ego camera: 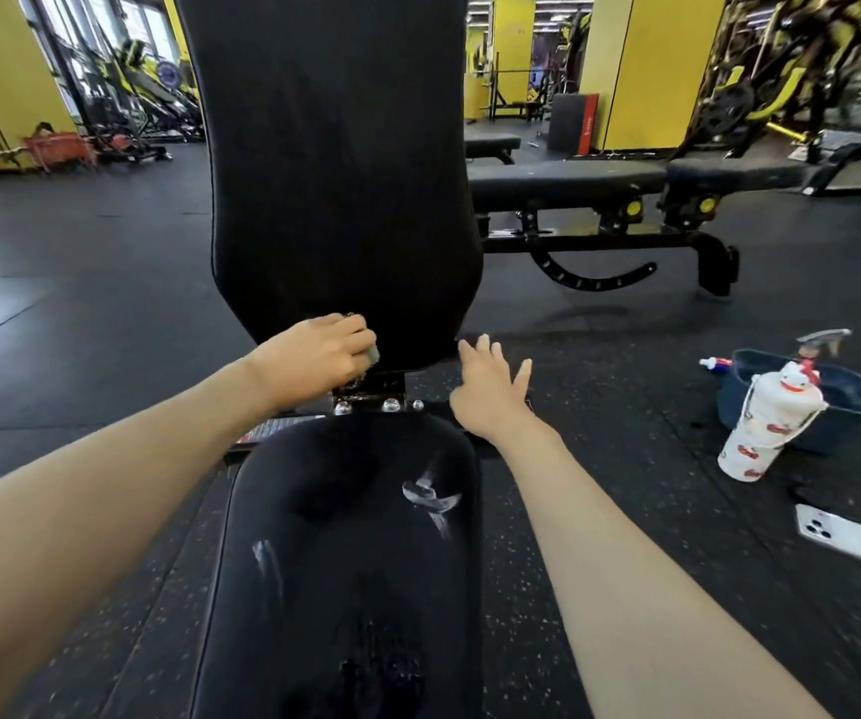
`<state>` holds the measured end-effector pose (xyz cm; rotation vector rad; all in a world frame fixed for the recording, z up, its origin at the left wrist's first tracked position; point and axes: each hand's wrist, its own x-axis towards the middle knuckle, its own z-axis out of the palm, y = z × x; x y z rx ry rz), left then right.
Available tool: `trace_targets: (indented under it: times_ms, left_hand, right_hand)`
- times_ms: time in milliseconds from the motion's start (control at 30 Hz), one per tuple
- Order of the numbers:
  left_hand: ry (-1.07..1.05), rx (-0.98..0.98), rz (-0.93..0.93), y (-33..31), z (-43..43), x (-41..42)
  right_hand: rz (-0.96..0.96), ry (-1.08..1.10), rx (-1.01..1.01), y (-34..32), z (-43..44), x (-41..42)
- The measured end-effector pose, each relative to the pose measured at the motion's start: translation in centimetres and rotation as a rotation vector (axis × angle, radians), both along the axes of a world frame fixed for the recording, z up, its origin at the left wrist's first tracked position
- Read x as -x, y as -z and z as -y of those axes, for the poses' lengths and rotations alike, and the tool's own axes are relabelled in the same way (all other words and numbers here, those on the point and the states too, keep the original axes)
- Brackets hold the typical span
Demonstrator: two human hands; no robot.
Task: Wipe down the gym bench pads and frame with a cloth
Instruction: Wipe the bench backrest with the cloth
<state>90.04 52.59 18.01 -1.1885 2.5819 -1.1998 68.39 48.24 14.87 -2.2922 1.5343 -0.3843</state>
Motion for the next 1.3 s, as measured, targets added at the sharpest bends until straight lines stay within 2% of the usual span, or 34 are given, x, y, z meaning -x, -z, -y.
trace_targets:
  times_ms: [167,300,433,567,700,800,967,1100,1200,1300]
  left_hand:
    - [0.109,0.074,0.026,-0.9,2.5,4.9]
    - [0.044,0.032,0.08,0.1,5.2,8.1]
    - [0.006,-0.043,0.026,1.6,4.7,6.7]
    - [-0.061,-0.101,0.135,1.4,2.6,5.1]
    - [0.055,0.08,-0.129,-0.8,3.6,7.4]
    - [-0.012,0.154,-0.185,-2.4,4.9,9.4]
    - [-0.173,0.076,-0.066,-0.3,4.9,8.9]
    - [-0.142,-0.013,0.092,1.0,3.6,6.7]
    - [-0.141,-0.076,0.2,1.1,2.2,4.0]
    - [-0.078,-0.066,0.178,0.8,1.1,1.5]
  right_hand:
    - [0.01,0.008,-0.055,-0.4,-0.1,0.2]
    - [0.034,0.029,-0.066,-0.3,0.0,1.2]
    - [0.134,-0.004,-0.087,-0.5,-0.3,1.7]
    - [0.199,-0.02,-0.134,-1.0,-0.5,1.5]
    - [0.188,0.015,-0.132,-1.1,-0.7,1.1]
    - [0.167,0.012,-0.127,-0.7,-0.7,1.1]
    - [0.206,0.016,-0.16,-0.4,-0.6,2.3]
    - [0.24,-0.038,-0.112,-0.3,-1.2,1.9]
    - [0.149,-0.106,-0.015,-0.2,-1.6,1.3]
    - [-0.045,-0.145,0.205,0.2,-1.6,0.6]
